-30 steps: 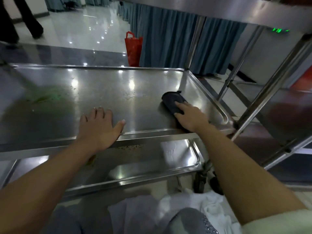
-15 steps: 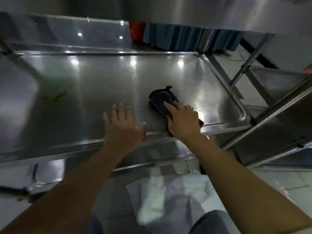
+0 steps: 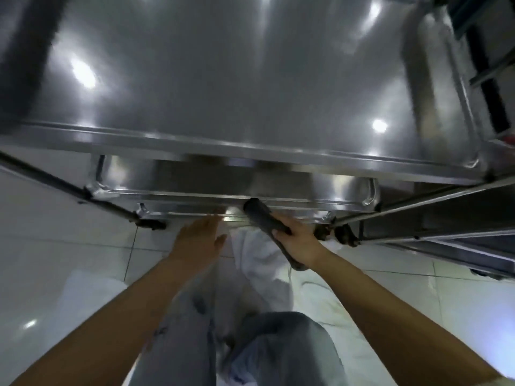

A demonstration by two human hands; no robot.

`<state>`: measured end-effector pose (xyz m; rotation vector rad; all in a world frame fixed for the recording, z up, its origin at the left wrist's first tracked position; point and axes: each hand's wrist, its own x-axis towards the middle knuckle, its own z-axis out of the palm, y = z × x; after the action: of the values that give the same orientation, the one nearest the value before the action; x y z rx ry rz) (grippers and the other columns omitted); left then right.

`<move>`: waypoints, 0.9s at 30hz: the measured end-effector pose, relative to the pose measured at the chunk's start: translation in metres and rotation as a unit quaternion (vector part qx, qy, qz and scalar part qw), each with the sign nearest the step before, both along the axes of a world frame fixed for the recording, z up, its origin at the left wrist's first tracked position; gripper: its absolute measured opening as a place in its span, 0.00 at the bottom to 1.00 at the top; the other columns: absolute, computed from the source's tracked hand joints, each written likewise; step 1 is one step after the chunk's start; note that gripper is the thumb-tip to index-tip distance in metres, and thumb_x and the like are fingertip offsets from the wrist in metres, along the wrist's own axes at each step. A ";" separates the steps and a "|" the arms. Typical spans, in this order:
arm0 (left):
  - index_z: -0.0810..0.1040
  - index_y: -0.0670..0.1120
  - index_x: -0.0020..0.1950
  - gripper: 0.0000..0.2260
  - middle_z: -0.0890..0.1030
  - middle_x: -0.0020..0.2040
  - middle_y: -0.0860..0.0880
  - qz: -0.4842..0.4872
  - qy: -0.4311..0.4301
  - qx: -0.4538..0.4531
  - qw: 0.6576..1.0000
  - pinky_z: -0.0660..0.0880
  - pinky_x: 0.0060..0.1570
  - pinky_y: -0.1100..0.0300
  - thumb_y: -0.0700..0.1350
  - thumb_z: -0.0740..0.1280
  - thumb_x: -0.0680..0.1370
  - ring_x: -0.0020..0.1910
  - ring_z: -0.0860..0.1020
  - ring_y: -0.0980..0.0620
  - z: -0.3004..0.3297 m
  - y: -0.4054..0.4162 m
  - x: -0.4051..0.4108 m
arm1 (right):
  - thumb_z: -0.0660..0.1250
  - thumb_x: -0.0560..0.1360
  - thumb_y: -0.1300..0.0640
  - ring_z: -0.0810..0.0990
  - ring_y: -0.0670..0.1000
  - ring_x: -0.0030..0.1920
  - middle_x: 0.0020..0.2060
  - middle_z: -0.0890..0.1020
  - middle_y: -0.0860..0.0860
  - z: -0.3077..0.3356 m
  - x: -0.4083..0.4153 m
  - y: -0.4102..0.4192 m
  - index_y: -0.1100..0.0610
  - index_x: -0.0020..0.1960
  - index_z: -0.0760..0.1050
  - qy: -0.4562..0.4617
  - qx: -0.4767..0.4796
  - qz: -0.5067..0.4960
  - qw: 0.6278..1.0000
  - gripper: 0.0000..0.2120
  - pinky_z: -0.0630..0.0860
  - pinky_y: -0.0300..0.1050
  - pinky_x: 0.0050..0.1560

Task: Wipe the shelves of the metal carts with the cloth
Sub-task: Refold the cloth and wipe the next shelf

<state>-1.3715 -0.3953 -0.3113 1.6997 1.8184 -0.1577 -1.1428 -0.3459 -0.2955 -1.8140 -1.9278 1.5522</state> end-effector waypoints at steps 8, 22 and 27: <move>0.48 0.56 0.79 0.28 0.65 0.75 0.48 0.161 -0.148 -0.007 0.976 0.67 0.66 0.52 0.56 0.57 0.81 0.71 0.68 0.45 0.175 -0.065 -0.080 | 0.63 0.78 0.63 0.79 0.32 0.45 0.44 0.82 0.31 0.208 -0.073 -0.030 0.38 0.57 0.74 0.148 -0.056 0.035 0.987 0.19 0.72 0.26 0.44; 0.56 0.58 0.76 0.25 0.71 0.71 0.54 0.213 -0.100 0.234 0.943 0.68 0.59 0.60 0.61 0.54 0.80 0.66 0.73 0.52 0.366 -0.122 -0.358 | 0.63 0.78 0.62 0.80 0.53 0.55 0.56 0.82 0.50 0.397 -0.383 -0.062 0.41 0.61 0.77 0.318 -0.021 0.160 0.934 0.19 0.77 0.49 0.57; 0.71 0.56 0.67 0.13 0.77 0.63 0.55 0.308 -0.304 0.288 0.854 0.70 0.64 0.54 0.48 0.61 0.82 0.63 0.74 0.56 0.411 -0.148 -0.452 | 0.64 0.77 0.63 0.81 0.53 0.54 0.55 0.83 0.48 0.420 -0.501 -0.087 0.42 0.61 0.76 0.355 -0.035 0.192 0.914 0.20 0.79 0.48 0.53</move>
<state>-1.8232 -0.5437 0.0999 1.1828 1.8711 1.1652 -1.6440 -0.4333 0.1248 -0.6987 -1.8997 2.0266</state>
